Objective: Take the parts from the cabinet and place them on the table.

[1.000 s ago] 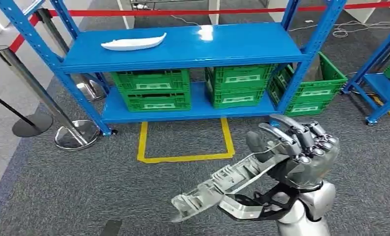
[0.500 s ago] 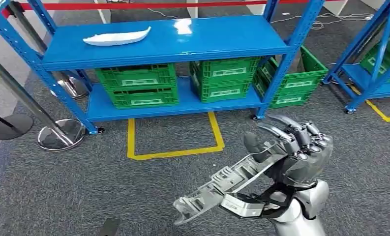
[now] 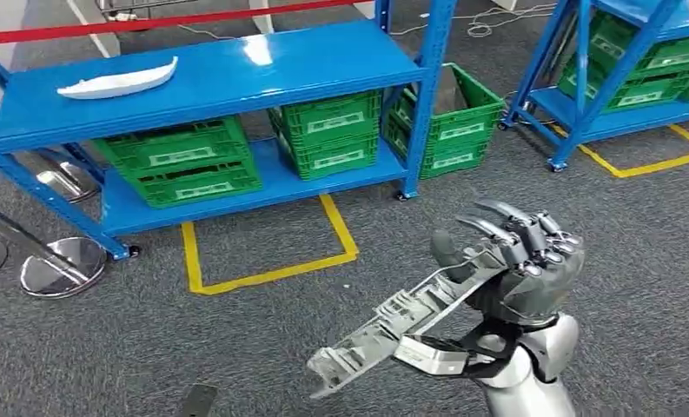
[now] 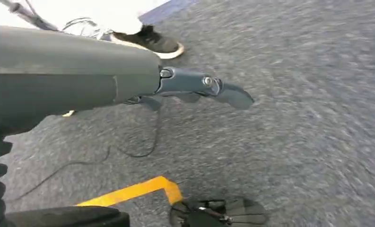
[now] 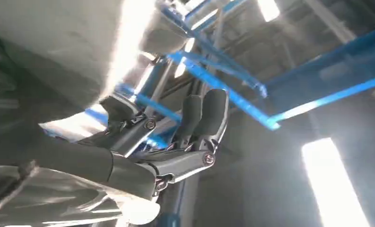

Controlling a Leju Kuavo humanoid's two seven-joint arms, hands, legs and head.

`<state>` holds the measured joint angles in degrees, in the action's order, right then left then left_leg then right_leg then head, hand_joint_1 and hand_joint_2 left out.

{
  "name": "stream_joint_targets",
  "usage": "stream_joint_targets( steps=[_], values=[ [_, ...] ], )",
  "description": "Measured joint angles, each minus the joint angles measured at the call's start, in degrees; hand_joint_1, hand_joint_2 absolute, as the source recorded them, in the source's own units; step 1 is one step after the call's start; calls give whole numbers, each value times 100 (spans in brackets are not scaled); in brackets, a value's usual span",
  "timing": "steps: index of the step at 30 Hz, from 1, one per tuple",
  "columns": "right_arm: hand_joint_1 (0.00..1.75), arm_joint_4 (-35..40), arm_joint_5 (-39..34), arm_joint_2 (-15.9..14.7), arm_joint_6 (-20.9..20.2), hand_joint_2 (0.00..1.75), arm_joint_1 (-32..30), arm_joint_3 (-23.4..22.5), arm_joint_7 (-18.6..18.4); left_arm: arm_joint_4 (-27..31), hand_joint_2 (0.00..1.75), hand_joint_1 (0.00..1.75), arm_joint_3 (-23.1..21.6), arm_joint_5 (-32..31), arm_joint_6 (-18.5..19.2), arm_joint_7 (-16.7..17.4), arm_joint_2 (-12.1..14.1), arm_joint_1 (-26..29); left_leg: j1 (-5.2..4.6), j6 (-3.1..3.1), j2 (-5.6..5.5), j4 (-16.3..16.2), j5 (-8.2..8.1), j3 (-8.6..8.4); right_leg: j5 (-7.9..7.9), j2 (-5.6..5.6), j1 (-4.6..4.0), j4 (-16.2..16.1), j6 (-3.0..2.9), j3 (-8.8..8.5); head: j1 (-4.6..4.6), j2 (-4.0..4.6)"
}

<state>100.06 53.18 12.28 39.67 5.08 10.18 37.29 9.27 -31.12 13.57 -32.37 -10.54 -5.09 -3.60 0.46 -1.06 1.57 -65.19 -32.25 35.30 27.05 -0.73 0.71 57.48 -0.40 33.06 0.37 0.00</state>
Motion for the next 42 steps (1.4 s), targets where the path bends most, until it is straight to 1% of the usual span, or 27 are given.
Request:
stream_joint_targets(
  steps=[2, 3, 4, 6, 7, 8, 12, 13, 15, 17, 18, 19, 21, 22, 23, 24, 27, 28, 30, 32, 33, 35, 36, 37, 38, 39, 42],
  values=[
    [175, -15, 0, -2, 0, 175, -13, 4, 0, 0, 175, 0, -13, 0, 0, 20, 2, 24, -1, -6, -99, -958, -392, 393, -23, 149, -12, 3, -28, 32, 0, 0],
    [175, -29, 2, -2, 0, 175, -19, 4, 0, 0, 175, 0, -26, 0, 0, 26, 2, 36, 0, 2, -106, -1126, -399, 455, -35, 228, -17, 4, -32, 39, 0, 0],
    [175, -40, 0, -2, 0, 175, -19, 4, 2, 0, 175, 0, -37, 0, 0, 29, 2, 37, -1, 19, -110, -1004, -261, 383, -45, 308, -19, 5, -27, 41, 0, 0],
    [175, -39, -2, -2, 0, 175, -15, 4, 2, 0, 175, 0, -50, 0, 0, 29, 2, 28, 0, 73, -190, -182, 233, -16, -60, 464, -19, 16, -8, 38, 0, 0],
    [175, -39, -2, -2, 0, 175, -13, 4, 0, 0, 175, 0, -61, -2, 0, 29, 2, 27, 4, 113, -385, 343, 480, -258, -66, 531, -18, 19, 1, 34, 7, 0],
    [175, -39, -2, -2, 0, 175, -11, 4, 2, 0, 175, 0, -70, -7, 0, 33, 22, 32, 18, 167, -674, 582, 463, -374, -79, 595, -38, 31, 33, 61, -13, 0],
    [175, -39, 11, -9, 9, 175, -24, -11, 0, 0, 175, 0, -87, -15, 20, 46, 28, 21, 2, 187, -488, 734, 447, -381, -176, 825, 12, 15, 191, 200, 13, 0],
    [175, -39, 11, -13, 11, 175, -28, -13, 0, 0, 175, 0, -87, -17, 33, 46, 20, 8, 57, 219, -366, 798, 498, -390, -122, 697, 14, 69, 196, 282, 9, 0],
    [175, -39, 0, -15, 13, 175, 10, -17, 0, 0, 175, 0, -92, -17, 66, 39, 13, 6, 44, 250, -251, 805, 512, -372, 246, 247, -14, 598, 246, 528, -72, 0],
    [175, -39, -4, -17, 11, 175, -6, -17, 0, 0, 175, 0, -92, -13, 68, 39, 9, 32, 27, 253, -66, 802, 511, -359, 650, 126, -7, 1549, 291, 949, -66, 0],
    [175, -39, -20, -20, 11, 175, -12, -26, 0, 0, 175, 0, -92, 0, 68, 39, 18, 37, 23, 254, 24, 797, 511, -354, 702, 108, -1, 1807, 305, 1060, -72, 0],
    [175, -39, -31, -22, 11, 175, -16, -37, 0, 0, 175, 0, -92, 7, 68, 39, 17, 33, 20, 253, 105, 797, 510, -354, 616, 91, -1, 1763, 307, 1021, -63, 0],
    [175, -39, -77, -24, 11, 175, -13, -46, 0, 0, 175, 0, -92, 11, 79, 39, 13, 12, 20, 238, 243, 794, 499, -367, 181, 4, -3, 948, 290, 552, -68, 0],
    [175, -37, -83, -24, 11, 175, -11, -48, 0, 0, 175, 0, -92, 20, 85, 39, 9, 5, 19, 222, 296, 793, 488, -381, -22, -137, -9, 411, 275, 243, -72, 0],
    [175, -37, -85, -24, 13, 175, 1, -48, 0, 0, 175, 0, -92, 20, 85, 39, 4, 4, -7, 196, 341, 788, 474, -385, 22, -415, -47, 76, 262, 78, -68, 0],
    [175, -37, -85, -24, 11, 175, 11, -48, 0, 0, 175, 0, -92, 22, 85, 39, 4, 3, -50, 164, 381, 737, 456, -366, 12, -379, -76, -6, 185, 8, -79, 0],
    [175, -33, -101, -26, 13, 175, -11, -72, 0, 0, 175, 0, -92, 31, 87, 39, 7, 5, -53, 111, 573, 750, 480, -383, -26, -185, -89, 34, 95, 86, -79, 0],
    [175, -26, -96, -26, 13, 175, -14, -72, 0, 0, 175, 0, -94, 28, 87, 39, 2, -6, -35, 62, 544, 737, 422, -370, -60, -122, -47, 4, 44, 74, -72, 0],
    [175, -11, -101, -26, 13, 175, 10, -90, 0, 0, 175, 0, -94, 26, 87, 37, 4, -14, 2, 28, 74, 272, 56, -215, -84, -19, -33, 1, -8, 94, -55, 0],
    [175, -11, -98, -26, 13, 175, 1, -100, 0, 0, 175, 0, -94, 28, 87, 39, 9, 16, 8, 11, -89, -721, -389, 197, -95, 126, -40, 3, -34, 109, -50, 0],
    [175, -11, -98, -26, 13, 175, -7, -109, 0, 0, 175, 0, -94, 33, 90, 39, 9, 34, 7, 10, -106, -1045, -465, 344, -100, 213, -49, 6, -40, 116, -46, 0],
    [175, -11, -96, -26, 13, 175, -12, -127, 0, 0, 175, 0, -94, 35, 96, 50, 9, 41, 8, 31, -117, -884, -225, 268, -117, 371, -52, 13, -37, 119, -46, 0],
    [175, -11, -96, -26, 13, 175, -12, -133, 2, 0, 175, 0, -94, 37, 96, 50, 9, 34, 8, 55, -143, -462, 44, 70, -126, 457, -51, 18, -23, 118, -48, 0],
    [175, -9, -96, -26, 13, 175, -12, -142, 0, 0, 175, 0, -94, 37, 96, 50, 9, 31, 9, 85, -241, 73, 321, -180, -132, 536, -51, 25, -14, 114, -46, 0],
    [175, -7, -103, -26, 13, 175, -11, -151, 0, 0, 175, 0, -94, 46, 98, 50, 22, 33, 28, 121, -590, 513, 466, -364, -143, 592, -29, 28, 4, 130, -48, 0],
    [175, -9, -122, -26, 13, 175, -1, -162, 0, 0, 175, 0, -94, 61, 103, 61, 28, 35, 54, 146, -727, 651, 418, -410, -157, 667, -65, 68, 34, 174, -57, 0],
    [175, -5, -208, -26, 18, 175, -24, -177, 0, 0, 175, 0, -92, 90, 118, 90, 26, 27, 1, 153, -576, 691, 393, -393, -243, 838, 8, 37, 166, 283, -39, 0]
  ],
)
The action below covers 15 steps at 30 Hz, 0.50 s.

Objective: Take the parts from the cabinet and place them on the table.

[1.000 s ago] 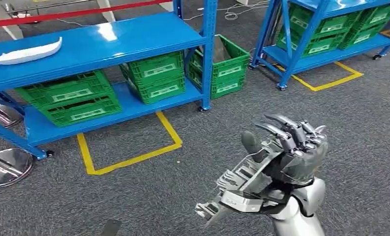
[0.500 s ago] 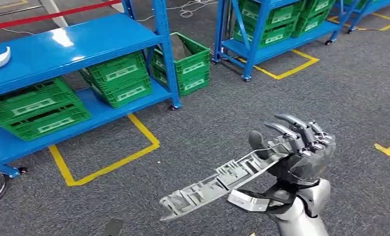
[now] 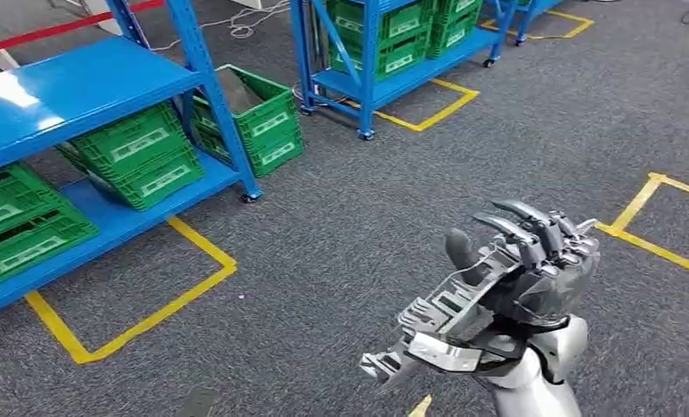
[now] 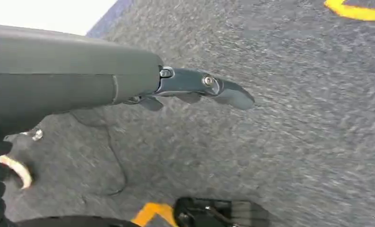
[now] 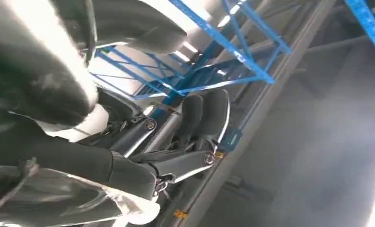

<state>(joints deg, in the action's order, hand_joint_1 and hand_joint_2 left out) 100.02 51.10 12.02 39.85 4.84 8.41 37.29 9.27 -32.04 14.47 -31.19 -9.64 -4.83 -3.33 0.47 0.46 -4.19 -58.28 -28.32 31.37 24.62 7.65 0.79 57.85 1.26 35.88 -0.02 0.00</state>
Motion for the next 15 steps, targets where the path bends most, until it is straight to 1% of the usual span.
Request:
stream_joint_targets(
  steps=[1, 2, 3, 4, 5, 6, 7, 8, 9, 10, 11, 12, 13, 15],
  values=[
    [175, 0, -2, -2, 2, 175, 1, -7, 0, 0, 175, 0, 0, -2, 0, 0, -2, -3, 31, 43, 85, 52, 45, -9, -27, 72, -15, -17, 49, 37, -15, 0],
    [175, 0, -7, -2, 2, 175, -8, -11, 0, 0, 175, 0, 0, -2, 0, 0, -13, -20, 53, 67, 176, 88, 75, -13, 5, -113, -15, 17, 55, 103, -2, 0],
    [175, 0, -24, -4, 4, 175, 12, -13, 0, 0, 175, 0, 0, -2, 0, 0, -13, -28, 46, 85, 244, 89, 85, -4, 179, -401, -41, 224, 67, 203, -76, 0],
    [175, 0, -26, -7, 4, 175, 19, -13, 0, 0, 175, 0, 0, -2, 2, 0, -26, -24, 34, 96, 322, 87, 86, 7, 415, -591, -35, 644, 88, 399, -105, 0],
    [175, -2, -39, -7, 4, 175, 13, -13, 0, 0, 175, 0, 0, 0, 2, 0, -26, -7, 19, 97, 411, 87, 86, 10, 633, -679, -24, 1134, 106, 619, -94, 0],
    [175, -4, -50, -7, 4, 175, 10, -13, 2, 0, 175, 0, 0, 9, 2, 0, -24, 6, 13, 98, 505, 83, 85, 19, 775, -716, -19, 1522, 118, 793, -96, 0],
    [175, -9, -81, -7, 2, 175, 10, -17, 0, 0, 175, 0, 0, 26, 2, 0, -22, 14, 10, 98, 598, 81, 83, 25, 800, -736, -16, 1710, 126, 870, -98, 0],
    [175, -20, -101, -11, 2, 175, 10, -20, 0, 0, 175, 0, 0, 44, 0, 0, -24, 12, 9, 97, 677, 81, 82, 25, 704, -753, -13, 1622, 129, 801, -98, 0],
    [175, -28, -103, -11, 2, 175, 12, -20, 0, 0, 175, 0, 0, 44, 0, 0, -26, 2, 9, 93, 751, 81, 74, 23, 512, -781, -12, 1293, 122, 599, -98, 0],
    [175, -33, -111, -11, 2, 175, 14, -20, 0, 0, 175, 0, 0, 46, -2, 0, -35, -11, 9, 78, 822, 79, 64, 13, 277, -848, -14, 748, 109, 273, -101, 0],
    [175, -35, -129, -11, 2, 175, 21, -22, 0, 0, 175, 0, 0, 48, -15, 0, -37, -21, 5, 58, 869, 75, 51, -5, 125, -1053, -27, 243, 87, -33, -101, 0],
    [175, -37, -151, -11, 2, 175, 42, -24, 0, 0, 175, 0, 0, 50, -33, 0, -33, -23, -47, 24, 919, 69, 30, -3, 268, -1331, -118, 26, 54, -163, -105, 0],
    [175, -35, -162, -11, 2, 175, 53, -24, 0, 0, 175, 0, 0, 50, -39, -2, -33, -23, -61, -1, 965, 42, 22, 1, 217, -1213, -95, 13, -34, -171, -92, 0],
    [175, -37, -177, -11, 2, 175, 43, -55, 0, 0, 175, 0, 0, 59, -55, -2, -31, -19, -61, -33, 1078, 53, 22, -18, 222, -1087, -117, 31, -85, -132, -96, 0]
  ],
)
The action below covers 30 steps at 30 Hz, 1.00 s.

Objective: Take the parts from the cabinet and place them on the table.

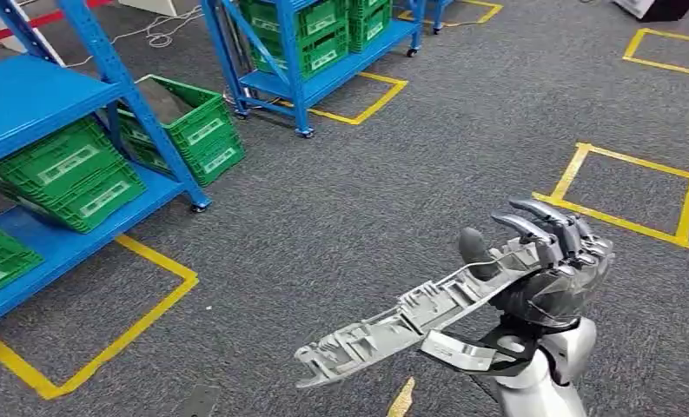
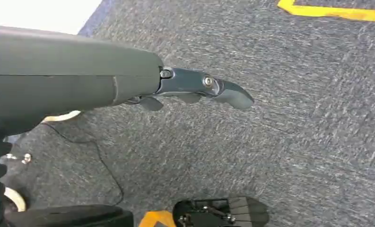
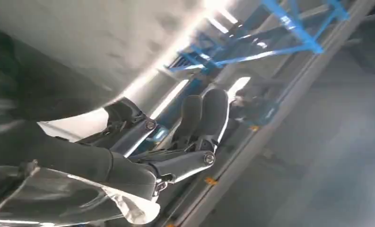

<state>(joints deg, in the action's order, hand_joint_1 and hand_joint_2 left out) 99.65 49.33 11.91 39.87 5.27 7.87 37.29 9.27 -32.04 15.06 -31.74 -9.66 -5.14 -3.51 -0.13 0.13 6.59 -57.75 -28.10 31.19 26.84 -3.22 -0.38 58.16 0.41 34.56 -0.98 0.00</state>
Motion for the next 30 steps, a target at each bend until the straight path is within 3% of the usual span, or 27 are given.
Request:
stream_joint_targets(
  steps=[1, 2, 3, 4, 5, 6, 7, 8, 10, 11, 12, 13, 14, 16, 17, 18, 19, 21, 22, 23, 24, 26, 27, 28, 30],
  values=[
    [175, 0, -2, 0, 0, 175, -1, -11, 0, 0, 175, 0, 0, 0, 0, 0, 0, -7, 10, -36, 77, -3, -15, -12, -20, 84, 4, -12, -46, 8, -11, 0],
    [175, 0, -4, 0, 0, 175, -3, -20, 0, 0, 175, 0, 0, 0, 0, -2, -2, -18, 40, -90, -62, -52, -98, -1, -45, 137, 47, -39, -84, -9, -2, 0],
    [175, -4, -22, 0, 0, 175, 16, -37, 0, 0, 175, 0, 0, -2, 0, 0, -2, -23, 50, -100, -344, -239, -252, 61, -53, 201, 52, -39, -104, -5, 17, 0],
    [175, -15, -33, 0, 0, 175, 28, -44, 2, 0, 175, 0, 0, -2, 0, 0, -2, -18, 55, -101, -505, -609, -472, 218, -56, 252, 51, -38, -119, -4, 28, 0],
    [175, -35, -42, 0, 0, 175, 29, -52, 0, 0, 175, 0, 0, -4, 0, 2, -2, -6, 55, -103, -579, -1077, -691, 426, -57, 328, 47, -38, -135, -3, 44, 0],
    [175, -55, -48, 0, 0, 175, 27, -61, 0, 0, 175, 0, -2, -4, 0, 13, -2, 8, 53, -105, -611, -1568, -872, 653, -60, 414, 38, -36, -139, -1, 39, 0],
    [175, -74, -48, 0, 0, 175, 24, -68, 0, 0, 175, 0, -2, -4, 0, 28, -2, 23, 52, -98, -619, -1818, -902, 783, -62, 504, 30, -33, -142, -1, 39, 0],
    [175, -92, -48, 0, 0, 175, 24, -76, 0, 0, 175, 0, -2, -4, 0, 42, -2, 29, 52, -83, -624, -1768, -777, 778, -63, 590, 27, -29, -141, -4, 37, 0],
    [175, -109, -48, 0, 0, 175, 25, -94, 0, 0, 175, 0, -2, -9, 2, 44, -2, 20, 53, -40, -682, -1050, -271, 478, -64, 754, 27, -9, -139, -11, 37, 0],
    [175, -109, -48, 0, 0, 175, 26, -100, 0, 0, 175, 0, -2, -9, 2, 44, -2, 17, 54, -7, -822, -517, 6, 246, -64, 831, 30, 0, -136, -17, 41, 0],
    [175, -111, -48, 0, 0, 175, 27, -105, 0, 0, 175, 0, -2, -9, 2, 44, 13, 17, 75, 37, -1170, -236, 41, 112, -66, 886, 49, 3, -123, 3, 35, 0],
    [175, -118, -48, 0, 0, 175, 48, -111, 0, 0, 175, 0, -2, -9, 2, 48, 15, 26, 99, 43, -1272, -118, 56, 113, -84, 942, 24, 49, -86, 41, 22, 0],
    [175, -131, -50, 0, 2, 175, 52, -111, 0, 0, 175, 0, -2, -9, 2, 48, 13, 13, 66, 33, -1201, -91, 6, 96, -110, 1018, 73, 44, -43, 106, 63, 0],
    [175, -136, -68, 0, 2, 175, 33, -125, 0, 0, 175, 0, 0, -9, 0, 50, 11, 16, 42, 53, -1098, -73, 21, 101, -148, 1147, 107, 15, 38, 143, 59, 0],
    [175, -133, -81, 0, 4, 175, 31, -127, 0, 0, 175, 0, 0, -11, 0, 50, 2, 8, 100, 94, -1002, 8, 68, 78, -126, 1106, 100, 44, 51, 178, 50, 0],
    [175, -131, -101, 0, 4, 175, 36, -131, 0, 0, 175, 0, -2, -11, -2, 50, 2, -4, 90, 112, -916, 27, 81, 62, -32, 746, 58, 154, 71, 271, 48, 0],
    [175, -133, -96, 0, 4, 175, 63, -133, 0, 0, 175, 0, -2, -11, -2, 50, 0, -8, 83, 132, -842, 27, 82, 66, 171, 526, 58, 471, 96, 423, -15, 0],
    [175, -140, -87, 0, 4, 175, 61, -133, 0, 0, 175, 0, -2, -11, -4, 57, 0, 17, 76, 141, -639, 23, 75, 68, 583, 383, 84, 1447, 148, 888, -9, 0],
    [175, -146, -92, 0, 4, 175, 56, -140, 0, 0, 175, 0, -2, -11, -4, 66, 4, 25, 76, 139, -550, 21, 71, 72, 656, 371, 101, 1757, 171, 1043, -20, 0],
    [175, -166, -98, 0, 4, 175, 49, -146, 0, 0, 175, 0, -2, -11, -4, 68, 7, 27, 76, 138, -464, 21, 68, 69, 599, 358, 118, 1787, 191, 1064, -13, 0],
    [175, -173, -101, 0, 4, 175, 48, -146, 0, 0, 175, 0, -2, -11, -4, 68, 4, 21, 77, 128, -409, 21, 61, 68, 484, 344, 133, 1657, 202, 988, -15, 0],
    [175, -175, -98, 0, 4, 175, 53, -146, 0, 0, 175, 0, -2, -9, -2, 57, -7, -4, 84, 83, -259, 13, 31, 43, -38, 187, 166, 509, 220, 347, -15, 0],
    [175, -175, -92, 0, 4, 175, 62, -149, 0, 0, 175, 0, -2, -7, -2, 48, -4, -6, 69, 42, -213, -1, 6, 26, -33, -78, 143, 71, 232, 125, -18, 0],
    [175, -175, -81, 0, 4, 175, 75, -149, 0, 0, 175, 0, -2, -7, -4, 48, -2, -8, 26, 4, -170, -28, -17, 47, -2, -97, 92, 40, 166, 43, -18, 0],
    [175, -175, -85, 0, 5, 175, 73, -164, 0, 0, 175, 0, -2, 9, 2, 48, -2, -7, 32, -44, -97, -23, -15, 17, -12, 28, 79, 56, 73, 76, -7, 0]
  ],
)
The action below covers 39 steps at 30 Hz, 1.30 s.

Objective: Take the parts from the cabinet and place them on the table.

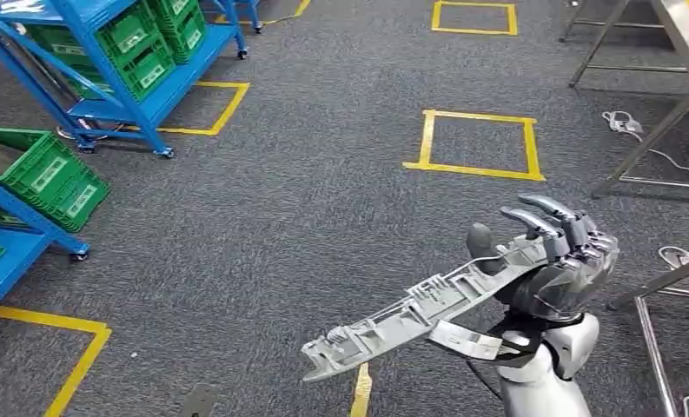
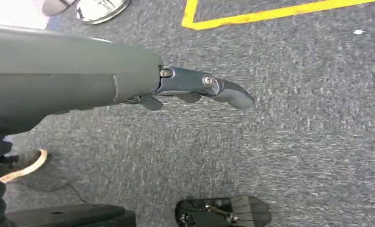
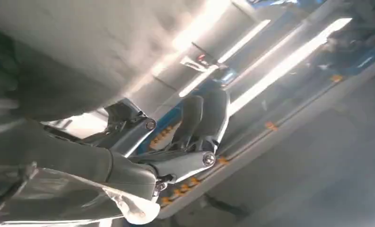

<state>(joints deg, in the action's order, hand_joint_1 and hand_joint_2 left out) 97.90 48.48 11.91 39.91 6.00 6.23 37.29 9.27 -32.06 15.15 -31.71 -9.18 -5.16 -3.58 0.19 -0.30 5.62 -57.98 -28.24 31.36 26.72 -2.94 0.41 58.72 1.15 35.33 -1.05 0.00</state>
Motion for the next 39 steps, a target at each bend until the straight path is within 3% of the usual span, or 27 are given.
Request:
stream_joint_targets(
  steps=[2, 3, 4, 5, 7, 8, 10, 11, 12, 13, 17, 18, 19, 20, 22, 23, 24, 26, 27, 28, 30, 32, 33, 35, 36, 38, 39],
  values=[
    [175, 2, 59, 2, 2, 175, -4, -18, 0, 0, 175, 0, 0, 9, 26, 0, -9, -13, 27, -71, 111, 13, -24, -39, -19, 128, -2, -23, -82, 1, 2, 0],
    [175, 4, 94, 2, 2, 175, -8, -24, 0, 0, 175, 0, 0, 9, 33, 2, -11, -22, 55, -105, -44, -58, -115, -31, -33, 180, 22, -37, -110, -18, 7, 0],
    [175, 2, 101, 2, 2, 175, 8, -37, 0, 0, 175, 0, 0, 9, 33, 2, -11, -24, 60, -103, -283, -326, -312, 78, -33, 233, 23, -37, -140, -21, 28, 0],
    [175, 2, 107, 15, 2, 175, 5, -46, 0, 0, 175, 0, 0, 26, 33, 2, -11, -18, 58, -102, -418, -740, -541, 257, -33, 292, 20, -37, -164, -21, 55, 0],
    [175, -6, 94, 15, 2, 175, 5, -55, 0, 0, 175, 0, 0, 35, 33, 4, -11, 9, 48, -90, -520, -1652, -902, 687, -39, 440, -10, -35, -184, -15, 61, 0],
    [175, -18, 98, 15, 2, 175, 6, -63, 0, 0, 175, 0, 0, 39, 33, 2, -9, 25, 45, -71, -526, -1844, -900, 795, -42, 527, -27, -34, -189, -17, 59, 0],
    [175, -24, 140, 15, 2, 175, 23, -72, -11, 0, 175, 0, 0, 48, 26, -22, -9, 24, 28, -1, -554, -1419, -504, 632, -46, 701, -47, -29, -189, -24, 59, 0],
    [175, -24, 153, 13, 2, 175, 41, -74, -17, 0, 175, 0, 0, 50, 26, -39, -9, 20, 14, 44, -618, -919, -209, 411, -51, 788, -49, -27, -188, -36, 57, 0],
    [175, -24, 149, 13, 2, 175, 66, -74, -20, 0, 175, 0, 0, 55, 26, -46, 0, 19, 3, 84, -779, -427, 41, 194, -54, 858, -47, -27, -184, -45, 59, 0],
    [175, -24, 142, 13, 2, 175, 93, -74, -24, -2, 175, 0, 0, 70, 26, -48, 18, 23, 8, 122, -1081, -214, 22, 92, -67, 903, -46, -23, -161, -24, 48, 0],
    [175, -28, 162, -4, 2, 175, 113, -77, -52, 0, 175, 0, 2, 83, 31, -52, 26, 9, -27, 142, -907, -24, 26, 51, -151, 1162, 14, -53, -13, 88, 85, 0],
    [175, -28, 162, -15, 2, 175, 111, -77, -57, 0, 175, 0, 2, 83, 37, -52, 17, -4, 22, 165, -812, 62, 77, 23, -119, 1054, 4, -26, -16, 160, 74, 0],
    [175, -28, 157, -31, 4, 175, 128, -77, -63, 0, 175, 0, 2, 83, 52, -52, 13, -11, 15, 184, -744, 88, 90, 8, -2, 704, -25, 95, 4, 215, 68, 0],
    [175, -31, 157, -53, 4, 175, 160, -77, -76, 0, 175, 0, 0, 79, 76, -50, 9, -10, 12, 198, -676, 88, 93, 14, 217, 489, -24, 454, 38, 379, 33, 0],
    [175, -35, 153, -70, 4, 175, 159, -72, -96, 0, 175, 0, 0, 74, 114, -24, 11, 21, 6, 207, -485, 88, 81, 17, 617, 355, -1, 1405, 107, 831, 42, 0],
    [175, -48, 142, -107, 4, 175, 158, -72, -112, -2, 175, 0, 0, 63, 140, 4, 22, 27, 6, 204, -393, 86, 79, 24, 678, 341, 20, 1692, 137, 974, 33, 0],
    [175, -59, 140, -136, 2, 175, 154, -72, -120, -2, 175, 0, 0, 55, 140, 9, 22, 28, 8, 197, -311, 86, 73, 21, 591, 321, 37, 1661, 156, 952, 37, 0],
    [175, -63, 125, -173, 4, 175, 159, -70, -148, 0, 175, 0, 0, 46, 140, 9, 13, 12, 14, 166, -171, 79, 46, 8, 199, 226, 67, 943, 179, 549, 37, 0],
    [175, -63, 120, -186, 4, 175, 166, -64, -185, 0, 175, 0, -2, 42, 138, 9, 9, 8, 17, 140, -112, 72, 27, -12, -7, 80, 66, 414, 185, 240, 37, 0],
    [175, -61, 105, -203, 4, 175, 187, -61, -212, 0, 175, 0, -4, 37, 133, 9, 13, 9, -7, 98, -60, 64, -1, -36, 13, -288, 32, 8, 188, 30, 35, 0],
    [175, -61, 79, -223, 4, 175, 207, -39, -214, 0, 175, 0, -9, 29, 129, 9, 13, 7, -55, 47, 49, 23, -37, -38, 7, -161, -8, -34, 19, -37, 42, 0],
    [175, -61, 76, -245, 4, 175, 188, -39, -223, 0, 175, 0, -26, 20, 129, 9, 15, 5, -41, 8, 190, 25, -63, -79, 16, -9, -29, -20, -39, -9, 37, 0],
    [175, -59, 79, -254, 4, 175, 190, -37, -225, 0, 175, 0, -35, 5, 129, 9, 9, -7, -19, -39, 186, 7, -117, -88, -3, 64, -7, -35, -85, -25, 44, 0],
    [175, -61, 76, -258, 4, 175, 216, -33, -256, 0, 175, 0, -42, -17, 129, 9, 9, -22, 21, -71, -330, -453, -436, 82, -12, 195, 16, -37, -144, -35, 55, 0],
    [175, -61, 79, -258, 4, 175, 217, -22, -260, 0, 175, 0, -46, -17, 129, 13, 9, -13, 21, -72, -460, -929, -671, 301, -8, 264, 15, -37, -162, -36, 68, 0],
    [175, -66, 81, -260, 4, 175, 206, -18, -282, 0, 175, 0, -48, -17, 129, 20, 9, 9, 19, -67, -523, -1745, -942, 714, -11, 433, 3, -36, -170, -36, 68, 0],
    [175, -70, 74, -262, 4, 175, 207, -18, -293, 0, 175, 0, -57, -17, 129, 22, 9, 21, 19, -58, -525, -1839, -884, 795, -13, 526, -2, -34, -172, -37, 63, 0]
  ],
)
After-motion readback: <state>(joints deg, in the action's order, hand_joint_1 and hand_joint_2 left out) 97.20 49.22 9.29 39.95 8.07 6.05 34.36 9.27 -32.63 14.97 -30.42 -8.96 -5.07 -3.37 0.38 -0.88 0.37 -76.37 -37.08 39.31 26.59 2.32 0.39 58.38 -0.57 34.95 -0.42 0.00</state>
